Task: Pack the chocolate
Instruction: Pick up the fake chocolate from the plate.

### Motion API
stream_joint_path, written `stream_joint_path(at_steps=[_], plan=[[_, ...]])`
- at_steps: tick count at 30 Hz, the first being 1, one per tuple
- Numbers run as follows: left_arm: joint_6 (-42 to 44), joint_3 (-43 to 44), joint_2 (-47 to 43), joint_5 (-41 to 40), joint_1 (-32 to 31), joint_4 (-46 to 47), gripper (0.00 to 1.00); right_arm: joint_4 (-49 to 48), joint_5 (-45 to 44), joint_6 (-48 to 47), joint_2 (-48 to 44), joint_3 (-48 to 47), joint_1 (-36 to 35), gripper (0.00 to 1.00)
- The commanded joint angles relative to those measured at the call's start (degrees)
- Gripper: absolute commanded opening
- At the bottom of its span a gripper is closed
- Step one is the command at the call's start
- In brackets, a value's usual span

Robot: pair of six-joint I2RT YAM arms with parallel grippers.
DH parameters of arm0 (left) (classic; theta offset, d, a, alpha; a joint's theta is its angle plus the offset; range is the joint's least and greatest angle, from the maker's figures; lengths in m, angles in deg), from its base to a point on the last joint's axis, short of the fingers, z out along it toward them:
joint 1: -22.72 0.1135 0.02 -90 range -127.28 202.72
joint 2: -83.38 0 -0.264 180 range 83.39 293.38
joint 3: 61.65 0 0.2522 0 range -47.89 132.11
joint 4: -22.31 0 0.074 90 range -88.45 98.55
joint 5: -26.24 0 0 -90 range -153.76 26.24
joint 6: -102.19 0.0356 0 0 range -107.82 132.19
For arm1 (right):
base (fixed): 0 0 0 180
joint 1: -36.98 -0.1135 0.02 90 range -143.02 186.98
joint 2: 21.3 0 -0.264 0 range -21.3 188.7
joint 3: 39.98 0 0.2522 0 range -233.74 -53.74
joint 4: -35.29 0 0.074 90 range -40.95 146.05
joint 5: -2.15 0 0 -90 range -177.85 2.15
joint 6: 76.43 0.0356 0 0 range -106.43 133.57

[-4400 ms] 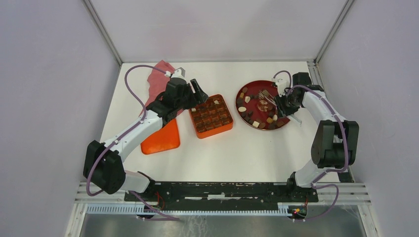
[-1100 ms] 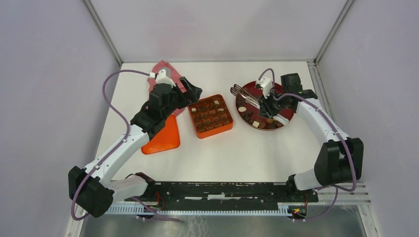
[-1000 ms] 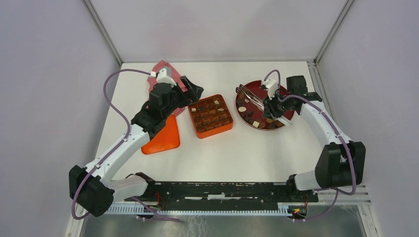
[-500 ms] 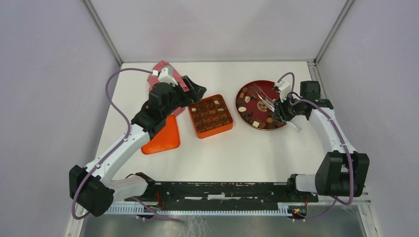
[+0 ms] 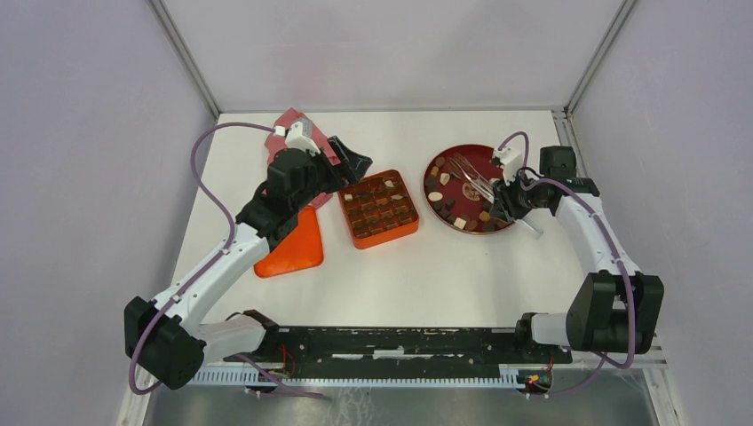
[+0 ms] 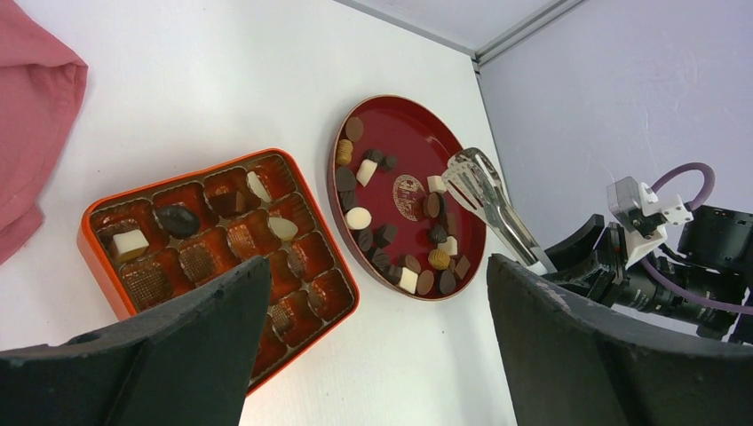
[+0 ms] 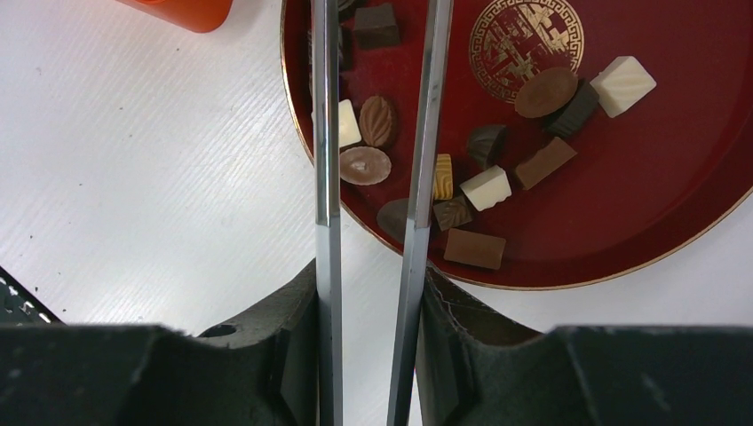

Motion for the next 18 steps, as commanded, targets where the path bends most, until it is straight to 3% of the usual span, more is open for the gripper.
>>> stream_joint_path(at_steps=[1,18], plan=[[0.1,0.42,-1.18,-0.18,0.12,2.45,0.95,0.37,1.21,-2.07,0.14,-1.74,0.23,0.4],[2.03,2.27,2.23,-0.25,0.16,3.03,0.99,1.79,-1.57,-4.61,2.44,-3.41,-0.77,0.4]])
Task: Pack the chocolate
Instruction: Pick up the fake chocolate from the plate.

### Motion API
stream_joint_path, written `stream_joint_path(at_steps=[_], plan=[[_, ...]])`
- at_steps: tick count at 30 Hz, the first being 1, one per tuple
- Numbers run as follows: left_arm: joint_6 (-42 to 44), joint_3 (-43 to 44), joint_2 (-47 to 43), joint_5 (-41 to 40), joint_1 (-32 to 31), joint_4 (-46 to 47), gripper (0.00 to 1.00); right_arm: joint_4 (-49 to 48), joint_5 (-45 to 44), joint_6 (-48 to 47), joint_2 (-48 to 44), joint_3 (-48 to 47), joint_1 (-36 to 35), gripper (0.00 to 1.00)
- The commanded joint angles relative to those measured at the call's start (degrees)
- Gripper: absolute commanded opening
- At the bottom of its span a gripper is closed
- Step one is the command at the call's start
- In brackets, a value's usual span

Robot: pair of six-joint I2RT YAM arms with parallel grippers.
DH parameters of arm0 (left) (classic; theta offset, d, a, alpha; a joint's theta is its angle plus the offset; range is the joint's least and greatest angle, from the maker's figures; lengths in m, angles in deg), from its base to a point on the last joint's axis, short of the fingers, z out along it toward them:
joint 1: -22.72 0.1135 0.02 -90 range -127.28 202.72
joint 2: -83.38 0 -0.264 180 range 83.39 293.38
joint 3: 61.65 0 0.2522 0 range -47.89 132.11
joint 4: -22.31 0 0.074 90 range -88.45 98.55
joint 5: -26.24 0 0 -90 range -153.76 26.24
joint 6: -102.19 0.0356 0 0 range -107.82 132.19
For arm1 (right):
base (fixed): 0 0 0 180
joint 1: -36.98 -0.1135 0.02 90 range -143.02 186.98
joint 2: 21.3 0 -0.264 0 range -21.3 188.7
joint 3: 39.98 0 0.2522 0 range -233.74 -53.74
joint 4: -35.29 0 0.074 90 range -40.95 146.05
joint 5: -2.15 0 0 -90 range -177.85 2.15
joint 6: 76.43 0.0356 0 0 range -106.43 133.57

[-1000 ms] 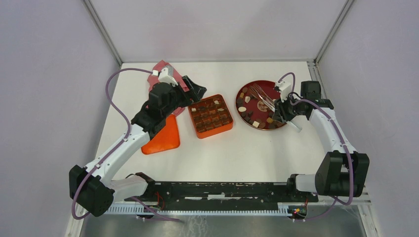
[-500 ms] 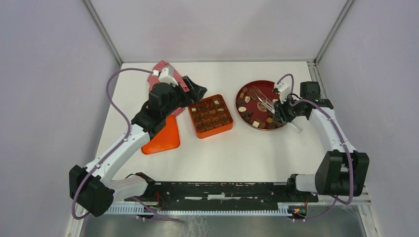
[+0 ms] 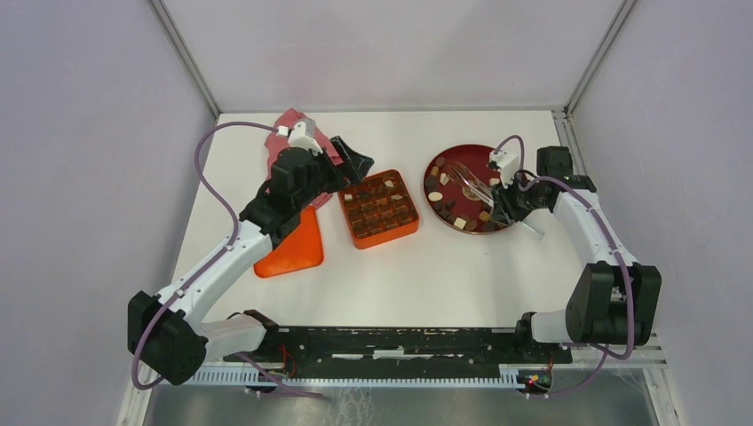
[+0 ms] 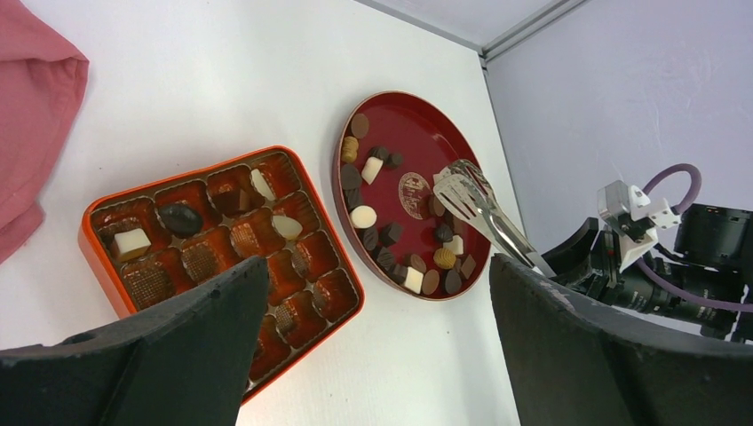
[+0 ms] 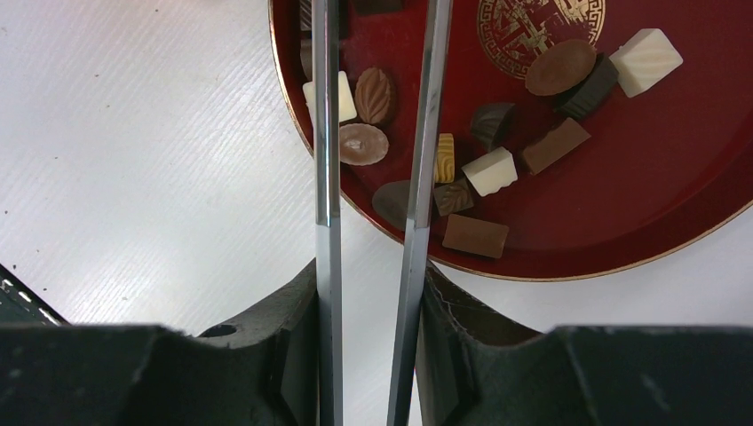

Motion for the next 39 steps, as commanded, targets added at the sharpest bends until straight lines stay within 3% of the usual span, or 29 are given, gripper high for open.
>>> stream_joint_path(at_steps=[1,17,29,39], plan=[[2.17,2.51,1.6,-0.12,0.15,2.78,0.99,-0.56,-0.02,-1.85,0.19,-3.19,-0.78,0.4],[2.96,5.02,4.88,0.58,0.14,3.18,0.98,-0.35,-1.01,-4.3,1.25,-4.5,-2.93,0.4],[3.26,4.89,5.31,0.03,0.08,2.79,0.98,-2.17,-15.06,-1.34,7.61,-5.88,-5.9,0.4],[3.7,4.8,6.39,-0.59,0.16,2.55,0.98,-2.91,-16.46,0.63,13.8,-8.95,-7.02,0.4]])
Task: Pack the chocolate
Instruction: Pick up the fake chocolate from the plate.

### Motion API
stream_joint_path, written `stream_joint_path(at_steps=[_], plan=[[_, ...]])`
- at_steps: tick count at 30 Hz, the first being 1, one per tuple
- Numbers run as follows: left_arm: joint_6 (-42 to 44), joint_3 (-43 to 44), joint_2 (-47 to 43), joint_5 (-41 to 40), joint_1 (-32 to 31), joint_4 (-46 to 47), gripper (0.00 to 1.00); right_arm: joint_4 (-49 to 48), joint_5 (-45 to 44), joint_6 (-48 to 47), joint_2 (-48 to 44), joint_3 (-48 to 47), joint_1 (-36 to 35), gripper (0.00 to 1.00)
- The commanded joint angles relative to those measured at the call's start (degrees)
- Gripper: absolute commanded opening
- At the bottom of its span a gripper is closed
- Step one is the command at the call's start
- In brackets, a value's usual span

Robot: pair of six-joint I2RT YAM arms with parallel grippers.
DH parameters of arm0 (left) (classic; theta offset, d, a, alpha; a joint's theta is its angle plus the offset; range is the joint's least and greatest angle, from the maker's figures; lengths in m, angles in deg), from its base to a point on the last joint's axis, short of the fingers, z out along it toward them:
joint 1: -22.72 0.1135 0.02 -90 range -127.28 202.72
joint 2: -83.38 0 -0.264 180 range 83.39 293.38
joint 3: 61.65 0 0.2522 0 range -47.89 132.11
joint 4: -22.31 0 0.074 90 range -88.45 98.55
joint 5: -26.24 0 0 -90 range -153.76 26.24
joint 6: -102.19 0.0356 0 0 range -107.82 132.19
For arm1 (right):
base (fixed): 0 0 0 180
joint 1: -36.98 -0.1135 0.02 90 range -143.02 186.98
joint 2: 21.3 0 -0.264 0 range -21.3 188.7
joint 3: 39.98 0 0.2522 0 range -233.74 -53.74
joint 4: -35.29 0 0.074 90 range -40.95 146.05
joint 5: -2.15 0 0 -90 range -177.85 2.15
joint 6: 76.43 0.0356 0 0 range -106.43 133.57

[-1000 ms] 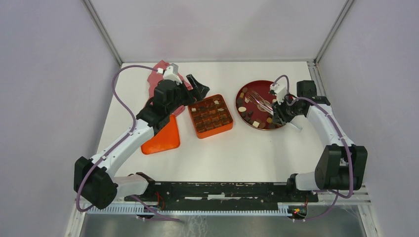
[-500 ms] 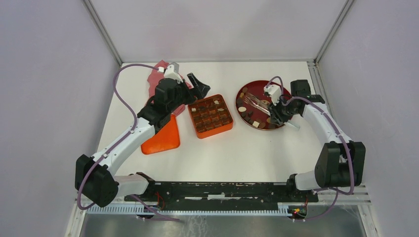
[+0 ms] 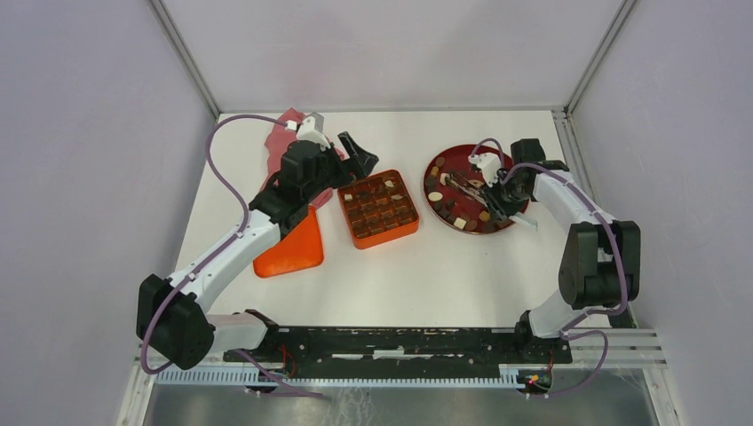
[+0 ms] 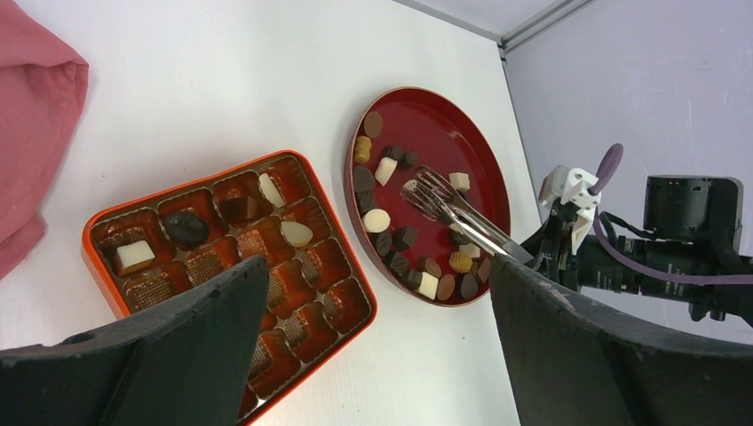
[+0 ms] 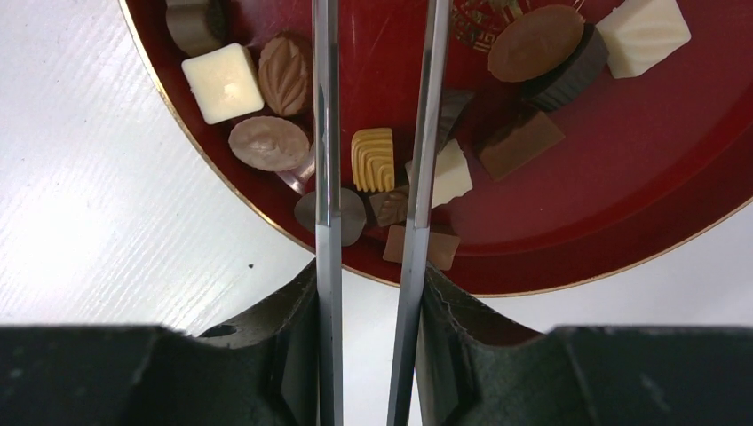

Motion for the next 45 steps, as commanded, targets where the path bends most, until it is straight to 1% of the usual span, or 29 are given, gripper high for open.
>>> stream_joint_path(at_steps=[1,7,17,23,27,28,32,36,38,42,45], plan=[[2.54,2.32,1.06,-0.6,0.16,1.89,0.98,-2.48,-1.28,2.25,2.4,-4.27,-1.01,0.4],[3.09,2.95,1.66,-1.16,0.15,1.58,0.98,-3.17,-0.86,4.18,4.74,-4.8,-1.93,0.41],[3.44,4.49,3.02,-1.25,0.32,1.14,0.98,-3.18,-2.69,6.26,9.3,-9.0,-2.4,0.43],[3.44,4.92,3.69,-1.03,0.55,1.34,0.98,-2.12,-4.1,6.49,12.17,-12.44,-2.89,0.42],[3.44,4.79,3.5,-1.07,0.59,1.34,0.98,-2.16,-4.48,6.4,12.14,-12.03,-3.03,0.4],[3.44,4.64,3.31,-1.08,0.6,1.45,0.98,-2.13,-4.57,6.4,12.0,-11.75,-3.11,0.39],[3.44,4.3,3.08,-1.08,0.67,1.73,0.98,-2.03,-4.78,6.31,10.92,-10.93,-3.05,0.26],[3.21,4.17,3.08,-0.6,0.68,2.25,0.98,-2.2,-5.7,6.33,8.78,-9.6,-3.02,0.07],[3.12,4.01,3.0,-0.31,0.67,2.6,0.98,-2.28,-5.92,6.31,7.27,-8.66,-2.95,0.0],[2.93,3.2,2.73,0.18,0.68,4.5,0.98,-2.84,-5.57,5.83,3.29,-5.76,-2.69,0.0],[2.08,2.64,2.89,1.0,0.88,5.83,0.99,-3.55,-3.5,5.13,0.07,-2.99,-2.26,0.0]])
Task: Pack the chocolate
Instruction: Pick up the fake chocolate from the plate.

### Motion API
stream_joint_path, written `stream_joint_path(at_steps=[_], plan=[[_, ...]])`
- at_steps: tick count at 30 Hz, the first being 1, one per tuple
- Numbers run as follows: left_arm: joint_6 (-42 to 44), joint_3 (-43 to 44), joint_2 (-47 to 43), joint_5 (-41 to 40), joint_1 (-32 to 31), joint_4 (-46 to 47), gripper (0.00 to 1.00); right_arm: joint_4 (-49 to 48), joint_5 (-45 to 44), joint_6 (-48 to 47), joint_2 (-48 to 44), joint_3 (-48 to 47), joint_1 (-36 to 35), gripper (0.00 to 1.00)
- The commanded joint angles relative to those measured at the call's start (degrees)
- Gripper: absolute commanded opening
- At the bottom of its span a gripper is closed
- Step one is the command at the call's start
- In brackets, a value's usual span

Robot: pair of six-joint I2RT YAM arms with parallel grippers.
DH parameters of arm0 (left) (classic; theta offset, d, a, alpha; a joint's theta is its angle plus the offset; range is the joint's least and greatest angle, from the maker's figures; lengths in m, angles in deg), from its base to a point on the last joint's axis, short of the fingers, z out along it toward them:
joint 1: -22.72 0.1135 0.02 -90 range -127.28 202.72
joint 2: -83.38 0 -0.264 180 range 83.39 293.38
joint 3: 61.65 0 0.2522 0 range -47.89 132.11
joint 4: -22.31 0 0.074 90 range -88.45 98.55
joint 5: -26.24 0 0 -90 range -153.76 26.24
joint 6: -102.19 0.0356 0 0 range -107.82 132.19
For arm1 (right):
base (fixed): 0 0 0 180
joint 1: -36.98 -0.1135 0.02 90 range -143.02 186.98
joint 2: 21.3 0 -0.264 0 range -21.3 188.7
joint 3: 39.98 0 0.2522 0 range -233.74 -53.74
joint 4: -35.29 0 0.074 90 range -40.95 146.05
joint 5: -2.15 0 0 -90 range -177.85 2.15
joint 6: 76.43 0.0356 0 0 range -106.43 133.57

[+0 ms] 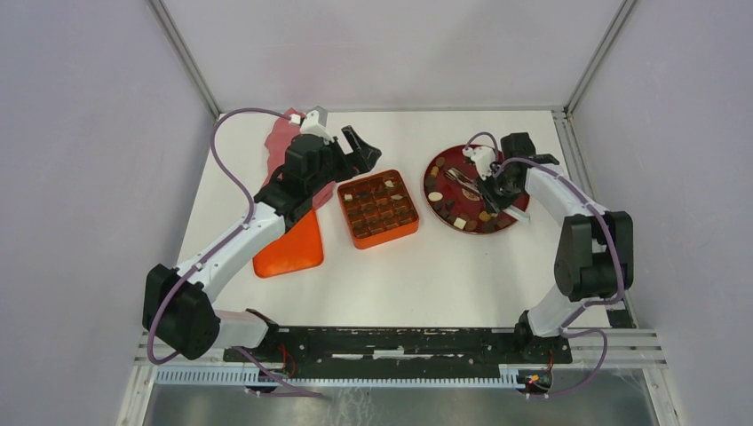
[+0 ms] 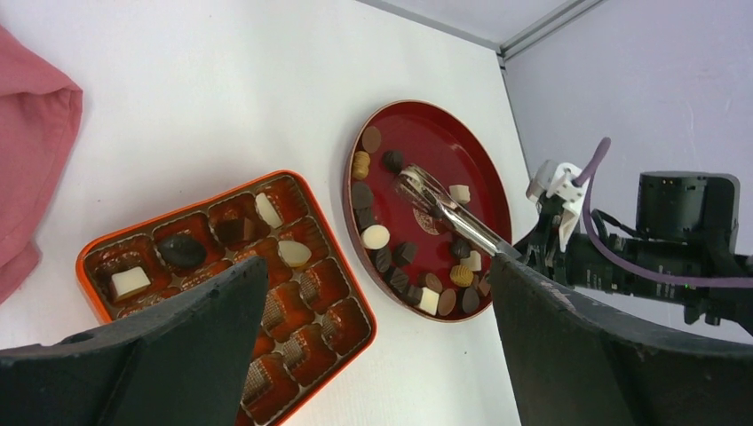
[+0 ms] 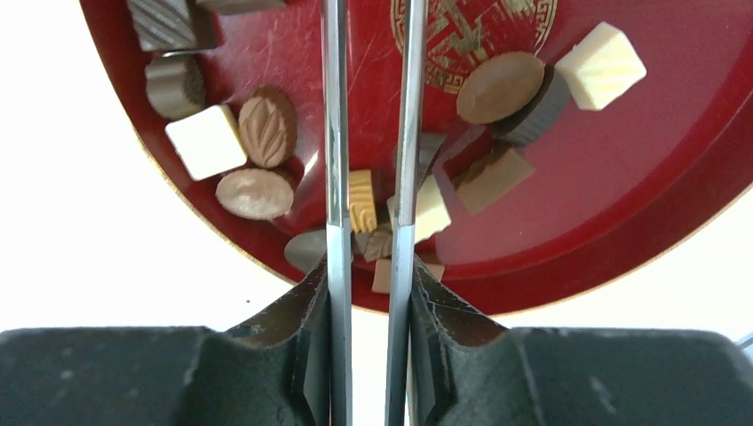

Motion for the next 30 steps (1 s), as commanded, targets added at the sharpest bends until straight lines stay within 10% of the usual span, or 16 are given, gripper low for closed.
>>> stream_joint_path(at_steps=[1,30], plan=[[0.47,-0.03,-0.47,1.07,0.85,5.5,1.0,-2.25,1.75,-0.88,-7.03,3.32,0.57,0.0],[-0.47,-4.11,2.88,0.53,6.72,-11.56,0.98,-4.51,25.78,-3.45,-19.36,11.62,3.43,0.0]])
